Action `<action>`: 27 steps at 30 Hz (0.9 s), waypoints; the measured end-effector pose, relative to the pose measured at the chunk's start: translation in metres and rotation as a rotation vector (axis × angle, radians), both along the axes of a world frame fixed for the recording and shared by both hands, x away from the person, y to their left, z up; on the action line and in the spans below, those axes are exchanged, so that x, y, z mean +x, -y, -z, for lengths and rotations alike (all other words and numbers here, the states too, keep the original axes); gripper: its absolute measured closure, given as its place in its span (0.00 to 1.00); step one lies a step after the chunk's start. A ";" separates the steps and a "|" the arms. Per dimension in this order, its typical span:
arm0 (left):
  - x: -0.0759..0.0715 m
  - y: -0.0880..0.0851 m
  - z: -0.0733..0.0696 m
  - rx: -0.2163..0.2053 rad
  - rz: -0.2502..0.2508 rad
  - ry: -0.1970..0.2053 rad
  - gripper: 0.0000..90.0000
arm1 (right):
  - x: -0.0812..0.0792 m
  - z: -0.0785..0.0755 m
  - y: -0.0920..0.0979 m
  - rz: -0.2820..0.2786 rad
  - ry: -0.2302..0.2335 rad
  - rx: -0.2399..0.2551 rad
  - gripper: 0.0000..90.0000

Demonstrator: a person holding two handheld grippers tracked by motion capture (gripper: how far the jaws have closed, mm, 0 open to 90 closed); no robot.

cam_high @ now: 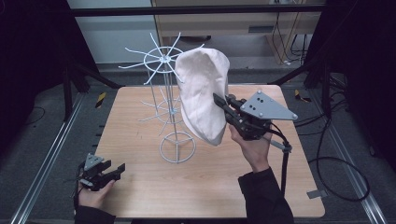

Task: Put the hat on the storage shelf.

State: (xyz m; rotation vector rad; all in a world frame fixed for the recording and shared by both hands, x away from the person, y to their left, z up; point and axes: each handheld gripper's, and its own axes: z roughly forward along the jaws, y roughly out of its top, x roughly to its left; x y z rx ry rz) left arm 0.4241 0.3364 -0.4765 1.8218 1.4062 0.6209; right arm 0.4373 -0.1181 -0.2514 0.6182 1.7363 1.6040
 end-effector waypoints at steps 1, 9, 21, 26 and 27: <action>0.000 0.000 0.000 0.000 0.000 0.000 0.40 | 0.001 0.002 0.001 -0.003 -0.006 0.004 0.98; 0.000 0.000 0.000 0.001 0.000 -0.001 0.40 | 0.003 0.008 0.000 -0.001 -0.031 -0.017 0.97; 0.000 0.000 0.000 0.000 0.001 0.000 0.40 | 0.008 0.018 0.000 0.008 -0.079 -0.032 0.96; 0.000 0.000 0.000 0.000 0.001 0.000 0.40 | 0.010 0.022 -0.001 0.011 -0.101 -0.044 0.96; 0.000 0.000 0.000 0.001 0.001 0.000 0.40 | 0.011 0.023 -0.001 0.011 -0.104 -0.047 0.96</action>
